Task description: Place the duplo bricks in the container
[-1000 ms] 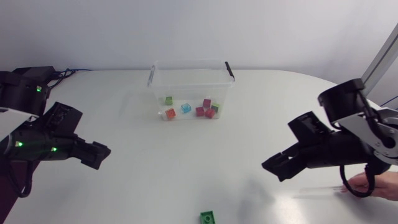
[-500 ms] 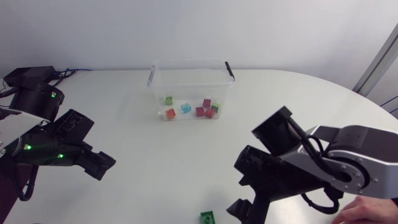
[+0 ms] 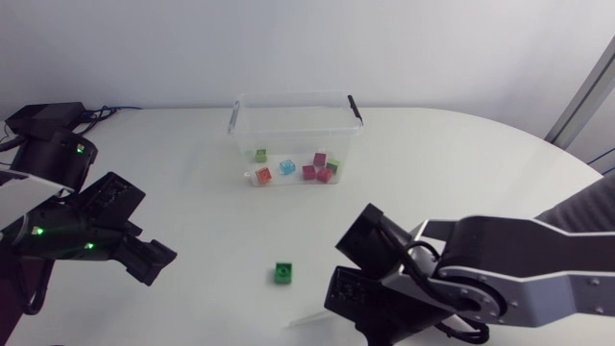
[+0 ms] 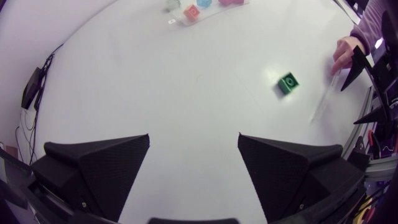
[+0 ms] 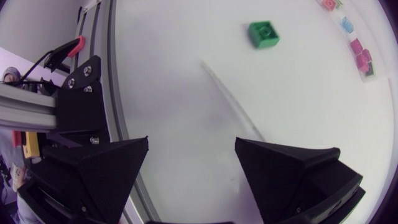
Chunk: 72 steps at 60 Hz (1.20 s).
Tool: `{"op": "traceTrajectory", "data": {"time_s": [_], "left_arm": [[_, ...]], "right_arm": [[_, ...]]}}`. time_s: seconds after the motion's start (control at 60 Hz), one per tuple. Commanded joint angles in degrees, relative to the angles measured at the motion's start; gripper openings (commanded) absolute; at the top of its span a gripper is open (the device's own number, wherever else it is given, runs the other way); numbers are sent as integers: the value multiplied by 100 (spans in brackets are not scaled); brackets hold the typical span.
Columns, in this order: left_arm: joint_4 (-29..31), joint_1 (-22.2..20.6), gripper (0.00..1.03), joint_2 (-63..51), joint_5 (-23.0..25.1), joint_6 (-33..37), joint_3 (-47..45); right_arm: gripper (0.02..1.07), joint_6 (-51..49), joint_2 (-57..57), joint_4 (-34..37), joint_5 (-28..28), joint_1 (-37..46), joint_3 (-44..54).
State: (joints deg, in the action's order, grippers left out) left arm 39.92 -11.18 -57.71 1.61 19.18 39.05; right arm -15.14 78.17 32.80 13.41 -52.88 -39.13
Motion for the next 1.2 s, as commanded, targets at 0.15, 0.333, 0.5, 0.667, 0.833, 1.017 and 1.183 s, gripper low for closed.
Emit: {"op": "traceTrajectory", "data": {"time_s": [0.15, 0.333, 0.5, 0.667, 0.833, 1.017, 1.183], "left_arm": [[77, -33, 99, 120, 33, 209, -108], [-213, -376, 99, -91, 42, 191, -134], [-169, -798, 99, -1031, 59, -222, 305], [-371, -1229, 99, -1858, 77, -450, 657], [-784, -1396, 99, -2473, 77, -758, 991], [-995, -1633, 99, -3123, 77, -1039, 1290], [-1153, -1844, 99, -3738, 77, -1276, 1676]], "right_arm": [[103, -174, 278, -89, -40, -20, -393], [103, -130, -329, 43, -40, 182, -288], [103, 134, -1489, 298, -436, 788, -50], [103, 125, -2491, 702, -550, 2300, 196], [103, -51, -3185, 1001, -559, 3337, 433], [103, -51, -3247, 1009, -559, 4084, 407], [103, -33, -3168, 878, -576, 4278, 433]]}}
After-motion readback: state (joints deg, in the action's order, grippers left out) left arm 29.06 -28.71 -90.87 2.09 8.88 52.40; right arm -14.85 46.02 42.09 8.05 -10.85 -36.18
